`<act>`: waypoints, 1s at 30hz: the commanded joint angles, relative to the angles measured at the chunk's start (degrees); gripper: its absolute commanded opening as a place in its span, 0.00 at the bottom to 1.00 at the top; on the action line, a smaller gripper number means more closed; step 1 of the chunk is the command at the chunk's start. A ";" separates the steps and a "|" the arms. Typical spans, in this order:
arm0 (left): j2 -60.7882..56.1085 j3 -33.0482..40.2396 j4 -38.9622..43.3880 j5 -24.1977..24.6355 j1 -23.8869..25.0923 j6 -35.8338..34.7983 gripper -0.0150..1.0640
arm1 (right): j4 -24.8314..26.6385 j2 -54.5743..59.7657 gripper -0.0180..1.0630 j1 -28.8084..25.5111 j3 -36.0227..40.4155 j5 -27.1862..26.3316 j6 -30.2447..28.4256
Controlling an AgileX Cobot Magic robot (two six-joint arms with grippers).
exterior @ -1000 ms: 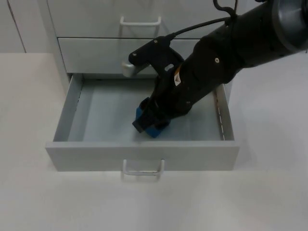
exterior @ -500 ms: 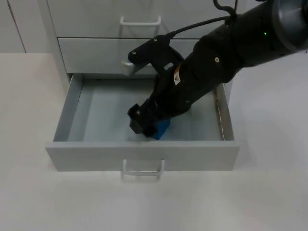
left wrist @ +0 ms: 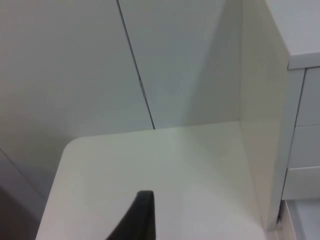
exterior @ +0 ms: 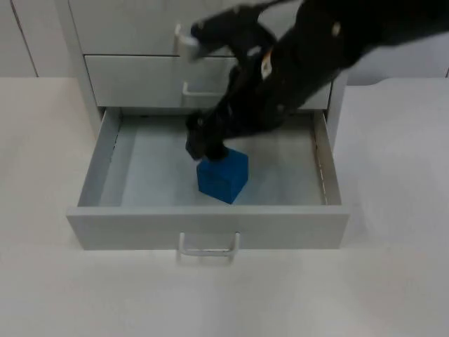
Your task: Open the drawer with the left hand, place the block into the drawer with the right hand, then close the drawer with the left hand.
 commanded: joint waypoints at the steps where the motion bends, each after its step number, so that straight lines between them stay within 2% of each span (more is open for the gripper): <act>1: 0.11 0.23 0.38 -0.23 -0.07 -0.16 0.98 | 2.10 -2.32 0.99 0.30 -0.49 3.59 0.18; 7: 0.11 0.23 0.38 -0.11 -0.07 -0.16 0.98 | 2.91 -6.51 0.99 0.30 -0.10 11.86 1.50; 9: 0.11 0.23 0.38 0.00 -0.07 -0.16 0.98 | 2.91 -8.07 0.99 0.30 0.56 12.99 1.50; 12: 0.11 0.23 0.38 0.13 -0.07 -0.16 0.98 | 2.76 -10.98 0.99 0.30 2.36 12.99 2.41; 23: 0.11 0.23 0.38 0.13 -0.07 -0.16 0.98 | 2.25 -27.96 0.99 -0.28 16.90 9.65 5.29; 30: 0.11 0.23 0.38 -0.05 -0.07 -0.16 0.98 | 2.07 -38.72 0.99 -6.31 22.75 11.36 5.29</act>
